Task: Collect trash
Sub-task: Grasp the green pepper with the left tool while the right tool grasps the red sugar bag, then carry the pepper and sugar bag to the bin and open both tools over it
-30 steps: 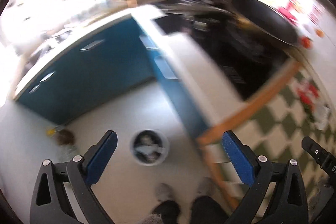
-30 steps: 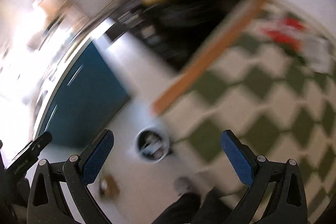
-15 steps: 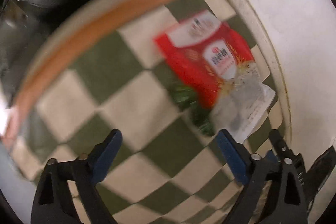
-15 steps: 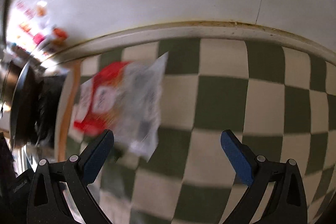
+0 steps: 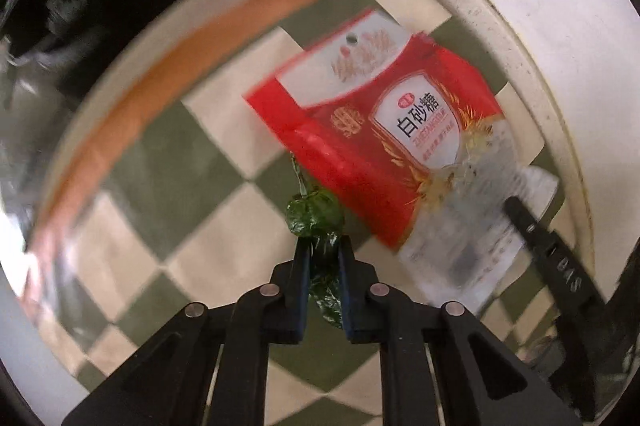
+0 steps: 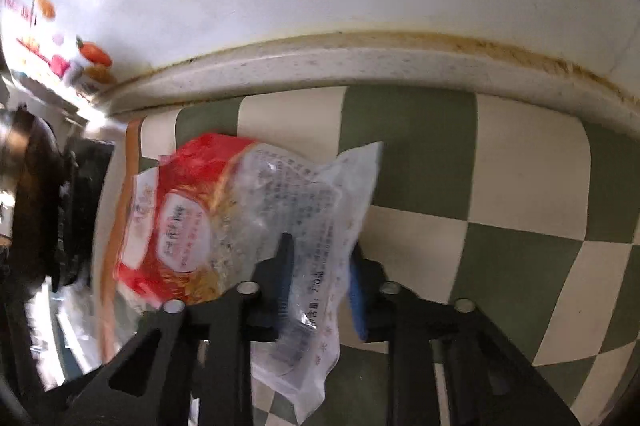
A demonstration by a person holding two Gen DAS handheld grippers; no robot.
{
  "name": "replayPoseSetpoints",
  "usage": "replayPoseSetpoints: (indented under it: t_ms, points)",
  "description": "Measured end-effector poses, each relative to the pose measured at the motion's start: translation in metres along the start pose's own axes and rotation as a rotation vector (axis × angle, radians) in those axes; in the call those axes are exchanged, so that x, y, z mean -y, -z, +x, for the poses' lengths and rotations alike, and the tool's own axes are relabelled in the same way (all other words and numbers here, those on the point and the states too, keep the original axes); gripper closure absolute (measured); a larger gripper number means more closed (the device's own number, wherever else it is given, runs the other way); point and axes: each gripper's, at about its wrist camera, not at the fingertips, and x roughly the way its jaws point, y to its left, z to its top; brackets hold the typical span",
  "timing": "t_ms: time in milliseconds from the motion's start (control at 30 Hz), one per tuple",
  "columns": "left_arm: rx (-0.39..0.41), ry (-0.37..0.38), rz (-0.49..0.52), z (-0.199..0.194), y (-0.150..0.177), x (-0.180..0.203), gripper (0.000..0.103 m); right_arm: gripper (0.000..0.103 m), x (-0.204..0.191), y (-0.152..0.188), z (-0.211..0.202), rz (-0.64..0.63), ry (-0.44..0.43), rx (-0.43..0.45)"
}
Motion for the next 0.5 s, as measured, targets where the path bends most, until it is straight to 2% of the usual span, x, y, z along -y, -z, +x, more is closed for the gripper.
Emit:
replayPoseSetpoints:
  t_ms: [100, 300, 500]
  points:
    - [0.068, -0.023, 0.018, -0.028, 0.018, -0.027, 0.094, 0.094, -0.014, 0.010, -0.027, -0.042, -0.005, 0.072]
    - [0.186, -0.050, -0.034, -0.095, 0.071, -0.119, 0.094, 0.098, -0.037, 0.047, -0.106, -0.089, -0.090, 0.180]
    - [0.242, -0.095, -0.090, -0.144, 0.127, -0.224, 0.093, 0.098, -0.080, 0.125, -0.178, -0.196, -0.191, 0.189]
